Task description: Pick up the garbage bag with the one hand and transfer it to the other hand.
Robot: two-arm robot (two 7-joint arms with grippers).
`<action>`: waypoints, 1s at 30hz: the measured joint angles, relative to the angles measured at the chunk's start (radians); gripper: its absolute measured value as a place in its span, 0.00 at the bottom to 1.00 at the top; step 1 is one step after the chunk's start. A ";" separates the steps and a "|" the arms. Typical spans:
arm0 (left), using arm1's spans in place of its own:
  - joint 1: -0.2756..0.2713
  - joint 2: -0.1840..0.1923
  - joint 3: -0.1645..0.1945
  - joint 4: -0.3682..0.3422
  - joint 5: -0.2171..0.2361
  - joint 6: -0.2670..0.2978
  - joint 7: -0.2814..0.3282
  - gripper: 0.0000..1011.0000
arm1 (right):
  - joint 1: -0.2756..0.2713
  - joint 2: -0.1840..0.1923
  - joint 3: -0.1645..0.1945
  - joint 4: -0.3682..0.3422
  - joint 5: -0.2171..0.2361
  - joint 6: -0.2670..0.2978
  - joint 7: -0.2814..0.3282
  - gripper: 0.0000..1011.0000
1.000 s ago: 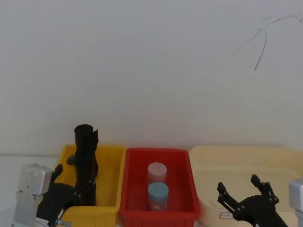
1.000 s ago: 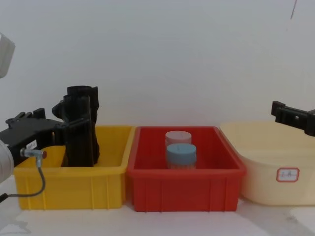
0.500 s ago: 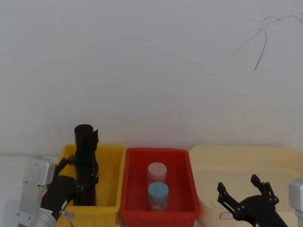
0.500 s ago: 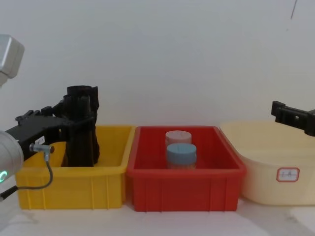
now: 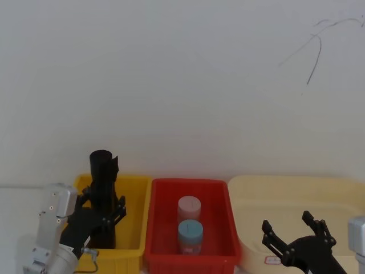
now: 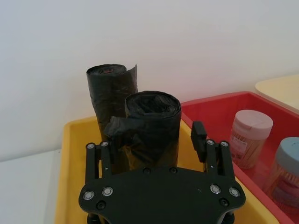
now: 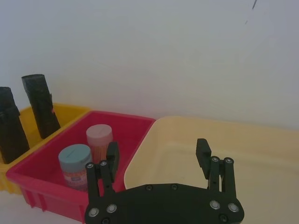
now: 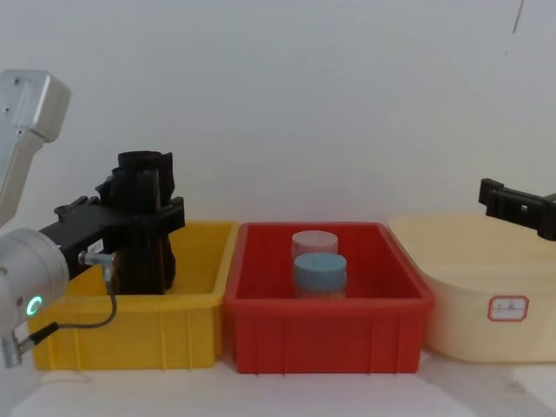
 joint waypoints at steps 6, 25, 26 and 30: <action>-0.019 -0.012 0.000 0.023 0.005 -0.008 -0.009 0.77 | 0.000 0.000 0.000 0.000 0.000 0.000 0.000 0.99; -0.013 -0.012 -0.011 -0.041 0.037 0.018 -0.001 0.43 | 0.000 0.000 0.000 0.000 0.000 0.000 0.000 0.99; -0.012 -0.011 -0.012 -0.047 0.039 0.022 -0.001 0.42 | 0.000 0.000 0.000 0.000 0.000 0.000 0.000 0.99; -0.006 -0.004 -0.012 -0.079 0.044 0.041 -0.003 0.41 | 0.000 0.000 0.000 0.000 0.000 0.000 0.000 0.99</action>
